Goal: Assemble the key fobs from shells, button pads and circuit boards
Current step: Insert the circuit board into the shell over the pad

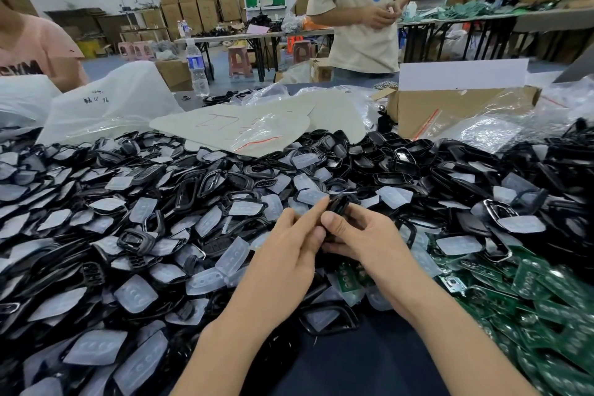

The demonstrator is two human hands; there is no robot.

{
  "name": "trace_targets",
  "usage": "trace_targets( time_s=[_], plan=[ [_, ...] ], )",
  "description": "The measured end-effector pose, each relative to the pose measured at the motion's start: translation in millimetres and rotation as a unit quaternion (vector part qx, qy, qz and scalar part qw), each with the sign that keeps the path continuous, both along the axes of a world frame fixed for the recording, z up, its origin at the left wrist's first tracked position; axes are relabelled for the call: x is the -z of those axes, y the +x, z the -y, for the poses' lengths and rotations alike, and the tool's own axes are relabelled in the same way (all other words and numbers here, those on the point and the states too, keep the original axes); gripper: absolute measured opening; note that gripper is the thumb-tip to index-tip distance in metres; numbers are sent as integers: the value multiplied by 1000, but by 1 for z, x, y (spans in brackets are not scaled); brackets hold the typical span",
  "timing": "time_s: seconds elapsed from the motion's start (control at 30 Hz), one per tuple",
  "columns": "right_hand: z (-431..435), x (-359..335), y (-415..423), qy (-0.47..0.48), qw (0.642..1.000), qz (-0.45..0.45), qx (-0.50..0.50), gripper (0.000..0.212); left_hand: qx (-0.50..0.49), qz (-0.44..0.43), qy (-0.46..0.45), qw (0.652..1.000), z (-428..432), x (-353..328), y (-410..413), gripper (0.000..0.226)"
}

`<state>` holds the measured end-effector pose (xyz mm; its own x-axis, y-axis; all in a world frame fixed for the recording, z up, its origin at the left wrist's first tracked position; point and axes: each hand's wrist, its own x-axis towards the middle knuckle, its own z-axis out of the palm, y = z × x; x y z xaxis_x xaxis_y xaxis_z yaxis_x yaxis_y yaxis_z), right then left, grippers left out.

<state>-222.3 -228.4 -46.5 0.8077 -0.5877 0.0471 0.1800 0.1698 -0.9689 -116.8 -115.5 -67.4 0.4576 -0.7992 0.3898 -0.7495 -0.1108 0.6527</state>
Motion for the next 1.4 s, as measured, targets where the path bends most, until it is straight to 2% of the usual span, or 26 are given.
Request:
trace_targets(
  time_s=[0.17, 0.27, 0.43, 0.6, 0.73, 1.0, 1.17, 1.4],
  plan=[
    [2, 0, 2, 50, 998, 23, -2, 33, -12, -50, -73, 996, 2, -4, 1, 23],
    [2, 0, 4, 92, 995, 33, 3, 35, -24, -5, -100, 995, 2, -7, -3, 16],
    [0, 4, 6, 136, 989, 54, -6, 35, -30, 50, -113, 992, 2, -7, -6, 20],
    [-3, 6, 8, 195, 978, 71, -11, 61, -58, 79, -158, 983, 6, -3, -10, 20],
    [-4, 6, 9, 219, 973, 68, -8, 77, -65, 62, -177, 980, 8, -3, -11, 22],
    [-4, 5, 7, 209, 975, 70, -6, 61, -74, 68, -186, 977, 7, -5, -13, 14],
    [-3, 4, 6, 214, 974, 79, -18, 37, -72, 49, -176, 981, 8, -6, -13, 13],
    [-4, 2, 6, 249, 964, 86, -29, 37, -81, 104, -156, 979, 3, -7, -11, 20]
  ],
)
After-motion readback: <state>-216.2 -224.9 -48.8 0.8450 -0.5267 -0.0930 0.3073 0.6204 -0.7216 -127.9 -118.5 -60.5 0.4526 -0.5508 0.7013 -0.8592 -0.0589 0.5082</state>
